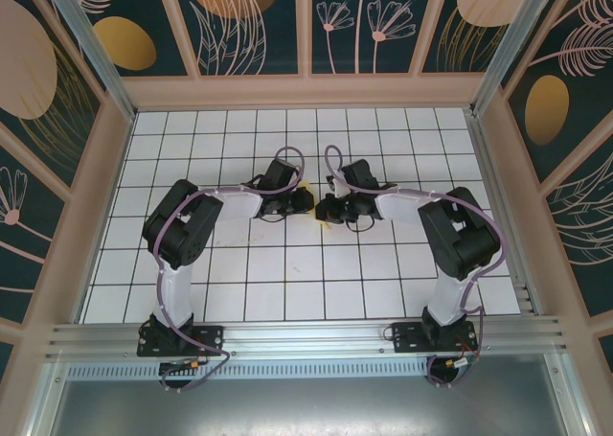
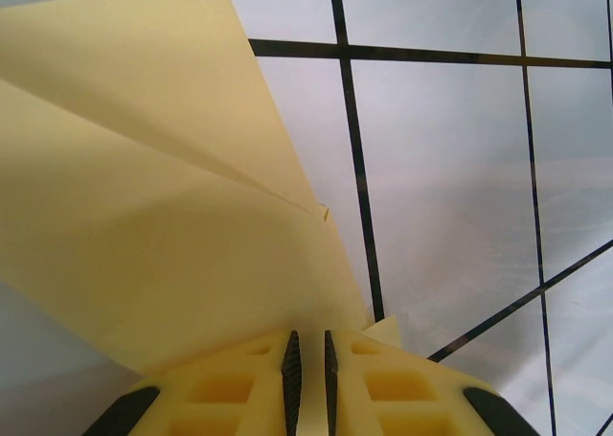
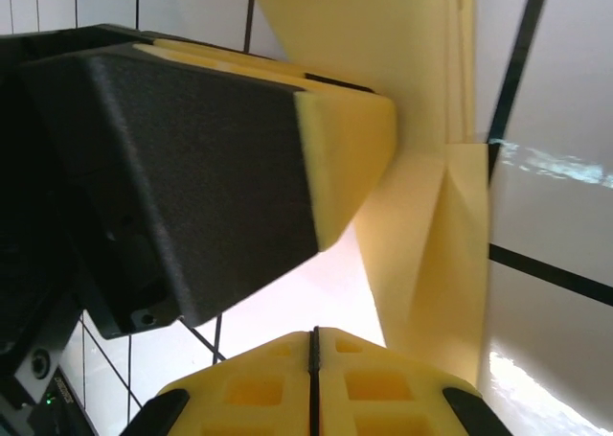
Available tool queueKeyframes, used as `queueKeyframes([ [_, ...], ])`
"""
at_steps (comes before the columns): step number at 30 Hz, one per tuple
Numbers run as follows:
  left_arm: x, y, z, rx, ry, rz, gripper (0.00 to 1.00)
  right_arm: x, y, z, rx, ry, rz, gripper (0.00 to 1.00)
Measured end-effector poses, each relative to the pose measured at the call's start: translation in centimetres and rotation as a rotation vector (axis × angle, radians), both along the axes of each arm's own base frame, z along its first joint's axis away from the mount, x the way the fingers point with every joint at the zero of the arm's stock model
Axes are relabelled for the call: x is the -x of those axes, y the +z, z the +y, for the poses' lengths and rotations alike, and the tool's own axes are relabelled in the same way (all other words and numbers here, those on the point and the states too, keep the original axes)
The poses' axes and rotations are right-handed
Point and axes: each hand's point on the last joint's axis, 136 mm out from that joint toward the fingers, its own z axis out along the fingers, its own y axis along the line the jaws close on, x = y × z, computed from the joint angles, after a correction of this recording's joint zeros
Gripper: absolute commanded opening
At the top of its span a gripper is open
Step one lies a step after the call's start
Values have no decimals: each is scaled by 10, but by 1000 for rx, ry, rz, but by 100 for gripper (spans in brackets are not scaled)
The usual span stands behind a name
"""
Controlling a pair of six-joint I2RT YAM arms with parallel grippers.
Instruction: Fold a paper plane with a square sheet of paper (pick it up from the middle)
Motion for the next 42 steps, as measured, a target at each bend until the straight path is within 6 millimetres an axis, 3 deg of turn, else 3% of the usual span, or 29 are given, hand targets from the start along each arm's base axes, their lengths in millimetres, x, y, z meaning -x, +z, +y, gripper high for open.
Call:
queueKeyframes([
  [10, 0, 0, 0, 0, 0, 0, 21, 0, -24, -6, 66, -19, 49, 9],
  [33, -1, 0, 0, -5, 2, 2, 21, -2, -32, -15, 129, -29, 40, 8],
  [42, -1, 0, 0, -6, 2, 4, 20, 7, -33, -23, 142, 6, 24, 8],
])
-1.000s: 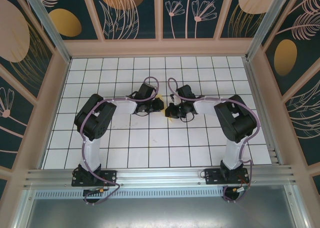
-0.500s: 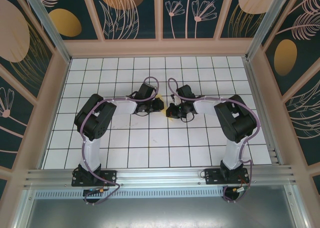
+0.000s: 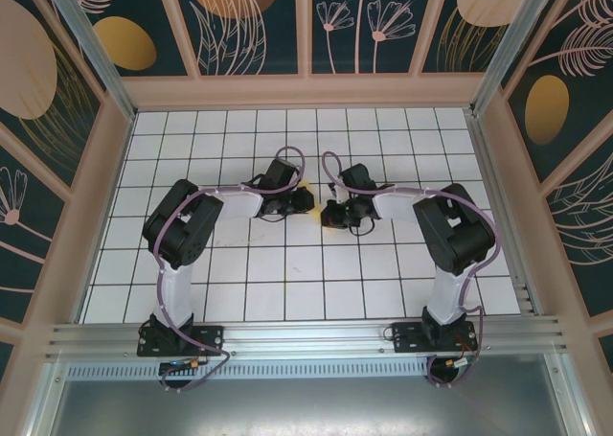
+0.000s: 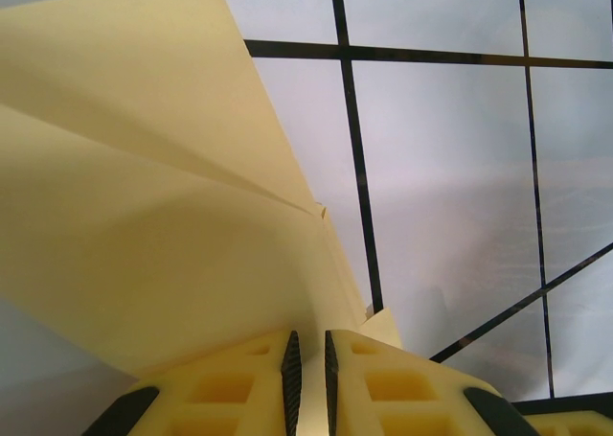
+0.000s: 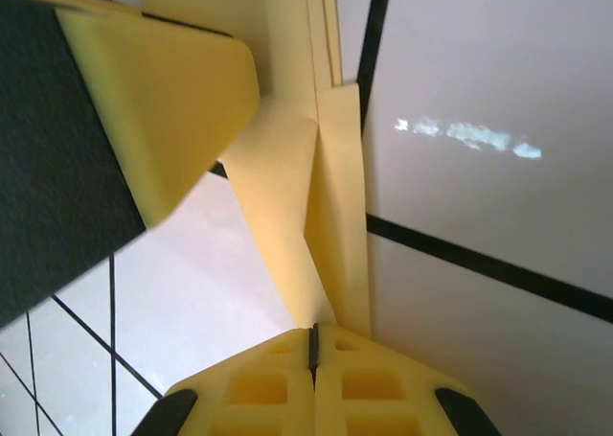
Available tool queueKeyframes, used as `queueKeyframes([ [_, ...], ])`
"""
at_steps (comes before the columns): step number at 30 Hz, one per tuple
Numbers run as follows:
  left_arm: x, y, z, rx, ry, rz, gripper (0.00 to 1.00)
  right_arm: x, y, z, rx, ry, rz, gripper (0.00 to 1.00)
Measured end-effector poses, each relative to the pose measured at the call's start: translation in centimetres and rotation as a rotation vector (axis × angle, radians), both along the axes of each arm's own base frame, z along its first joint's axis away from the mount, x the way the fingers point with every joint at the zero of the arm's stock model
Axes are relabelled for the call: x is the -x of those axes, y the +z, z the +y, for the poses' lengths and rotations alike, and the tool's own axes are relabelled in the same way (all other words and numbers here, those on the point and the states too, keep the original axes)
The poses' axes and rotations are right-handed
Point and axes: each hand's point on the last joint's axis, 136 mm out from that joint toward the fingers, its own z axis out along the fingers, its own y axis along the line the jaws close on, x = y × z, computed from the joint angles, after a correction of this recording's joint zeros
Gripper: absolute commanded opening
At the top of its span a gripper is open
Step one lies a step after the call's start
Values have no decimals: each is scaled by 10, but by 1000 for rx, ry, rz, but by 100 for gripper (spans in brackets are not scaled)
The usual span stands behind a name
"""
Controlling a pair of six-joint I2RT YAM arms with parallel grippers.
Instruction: Fold a paper plane with a square sheet of paper (pick it up from the middle)
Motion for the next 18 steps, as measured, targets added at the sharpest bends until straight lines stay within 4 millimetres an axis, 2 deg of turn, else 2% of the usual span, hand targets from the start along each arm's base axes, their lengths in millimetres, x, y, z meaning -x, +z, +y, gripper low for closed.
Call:
queueKeyframes([
  [11, 0, 0, 0, 0, 0, 0, 20, 32, 5, -23, 34, 9, 65, 8],
  [13, 0, 0, 0, 0, 0, 0, 20, 33, 13, -24, 22, 9, 55, 9],
  [18, 0, 0, 0, 0, 0, 0, 20, 23, 45, -14, -50, 11, -28, 12],
])
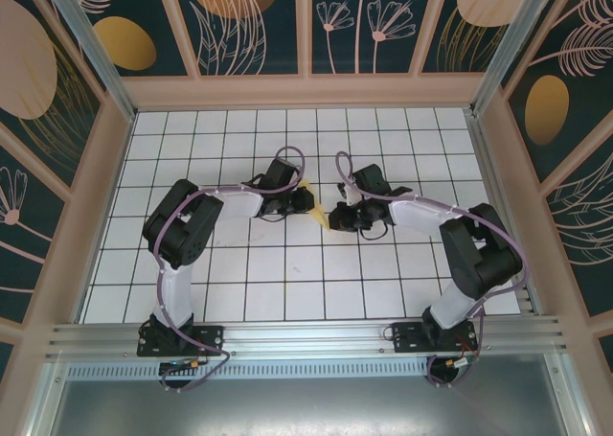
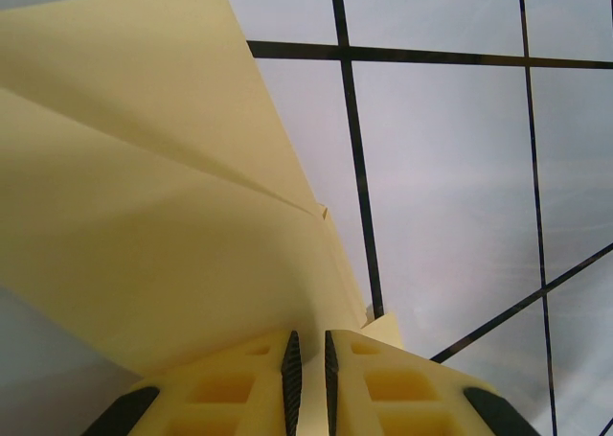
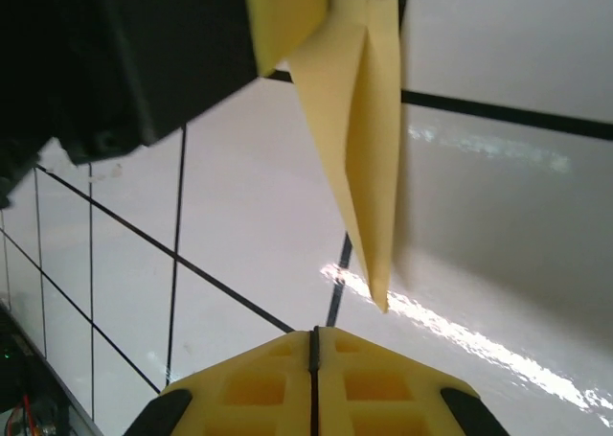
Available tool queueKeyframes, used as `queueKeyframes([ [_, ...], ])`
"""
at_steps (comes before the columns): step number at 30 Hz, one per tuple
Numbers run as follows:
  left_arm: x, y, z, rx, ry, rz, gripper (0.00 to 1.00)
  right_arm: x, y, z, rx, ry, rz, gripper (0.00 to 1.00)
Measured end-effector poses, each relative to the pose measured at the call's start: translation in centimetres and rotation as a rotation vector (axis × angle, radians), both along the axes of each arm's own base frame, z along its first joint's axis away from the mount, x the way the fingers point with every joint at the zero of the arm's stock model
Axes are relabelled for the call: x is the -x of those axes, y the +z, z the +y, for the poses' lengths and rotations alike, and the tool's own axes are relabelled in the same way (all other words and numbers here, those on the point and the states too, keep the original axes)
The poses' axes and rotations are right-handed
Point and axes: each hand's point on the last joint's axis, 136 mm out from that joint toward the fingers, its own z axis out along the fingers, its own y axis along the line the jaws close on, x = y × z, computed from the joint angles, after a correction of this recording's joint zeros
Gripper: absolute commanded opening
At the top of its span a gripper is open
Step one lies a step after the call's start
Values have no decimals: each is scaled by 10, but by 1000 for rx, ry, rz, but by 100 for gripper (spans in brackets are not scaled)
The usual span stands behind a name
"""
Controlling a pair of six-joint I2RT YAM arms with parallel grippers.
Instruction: Fold a paper plane with a square sheet of paper (pick it up from the middle)
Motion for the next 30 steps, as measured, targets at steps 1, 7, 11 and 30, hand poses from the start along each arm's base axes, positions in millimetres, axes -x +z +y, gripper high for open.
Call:
queueKeyframes([
  [1, 0, 0, 0, 0, 0, 0, 20, -4, 4, 2, -10, -3, -13, 12],
  [7, 0, 0, 0, 0, 0, 0, 20, -26, 8, 15, -45, -23, -41, 11],
  [11, 0, 0, 0, 0, 0, 0, 21, -36, 0, 21, -47, -34, -34, 9],
  [30, 0, 0, 0, 1, 0, 0, 20, -40, -32, 39, -27, 6, 36, 4],
])
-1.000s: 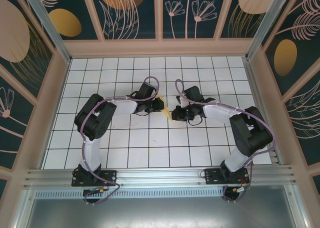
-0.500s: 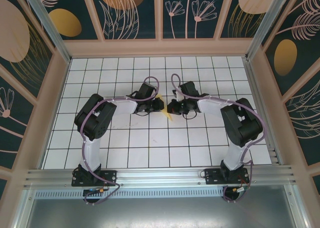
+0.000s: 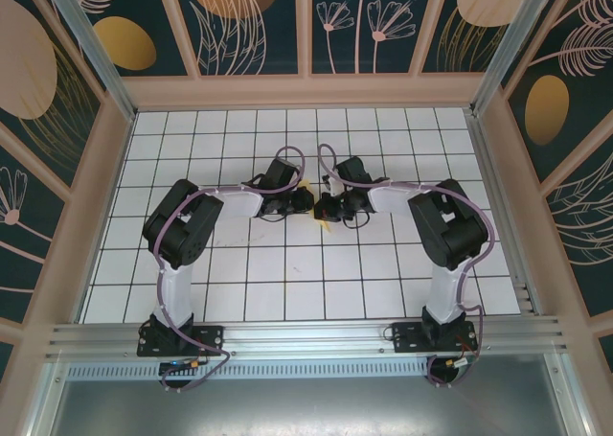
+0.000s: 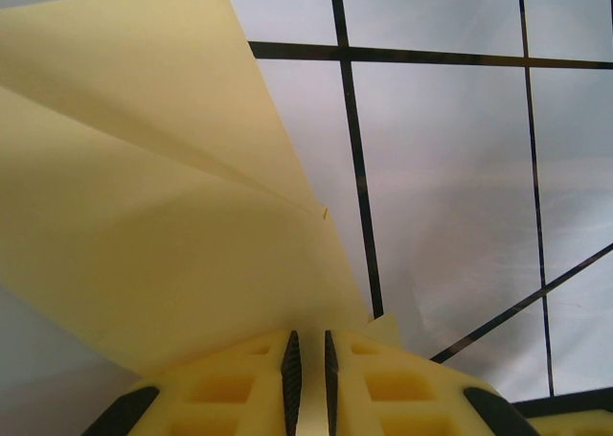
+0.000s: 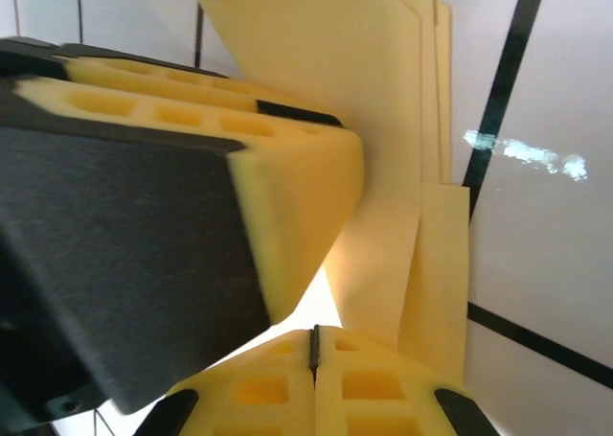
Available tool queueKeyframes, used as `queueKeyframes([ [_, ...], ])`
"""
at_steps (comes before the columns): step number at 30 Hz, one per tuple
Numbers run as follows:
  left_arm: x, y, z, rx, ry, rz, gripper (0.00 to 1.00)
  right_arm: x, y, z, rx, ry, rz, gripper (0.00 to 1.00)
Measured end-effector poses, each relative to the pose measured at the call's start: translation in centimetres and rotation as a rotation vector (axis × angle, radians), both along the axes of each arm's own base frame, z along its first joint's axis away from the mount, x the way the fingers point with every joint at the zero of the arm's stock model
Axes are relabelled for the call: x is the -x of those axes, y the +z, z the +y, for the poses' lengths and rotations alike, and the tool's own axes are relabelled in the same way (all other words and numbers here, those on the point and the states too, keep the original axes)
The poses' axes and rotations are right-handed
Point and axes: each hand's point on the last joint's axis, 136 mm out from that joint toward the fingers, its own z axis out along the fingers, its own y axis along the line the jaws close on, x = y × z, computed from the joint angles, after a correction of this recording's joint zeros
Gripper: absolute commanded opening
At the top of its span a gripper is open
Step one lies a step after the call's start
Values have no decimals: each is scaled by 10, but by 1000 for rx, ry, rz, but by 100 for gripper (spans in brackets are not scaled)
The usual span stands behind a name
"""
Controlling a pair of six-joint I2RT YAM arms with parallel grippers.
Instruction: Fold a paper plane with a square sheet of paper (pick it up from the middle)
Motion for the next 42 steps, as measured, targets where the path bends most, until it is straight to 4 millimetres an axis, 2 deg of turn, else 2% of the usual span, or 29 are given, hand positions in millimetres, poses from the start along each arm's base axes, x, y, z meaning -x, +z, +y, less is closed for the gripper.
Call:
queueKeyframes([
  [6, 0, 1, 0, 0, 0, -1, 21, 2, -10, -7, 30, -12, 10, 4],
  [14, -4, 4, -3, -16, -16, -9, 25, 1, -13, -10, 9, -19, 4, 3],
  [27, -35, 13, 18, -68, -35, -139, 28, 0, -14, -12, -8, -21, 6, 2],
  [35, -26, 43, 18, -17, -78, -251, 28, 0, -13, -13, -13, -21, 9, 2],
  [42, -19, 37, 22, -25, -99, -267, 27, 0, -14, -13, -15, -21, 12, 2],
])
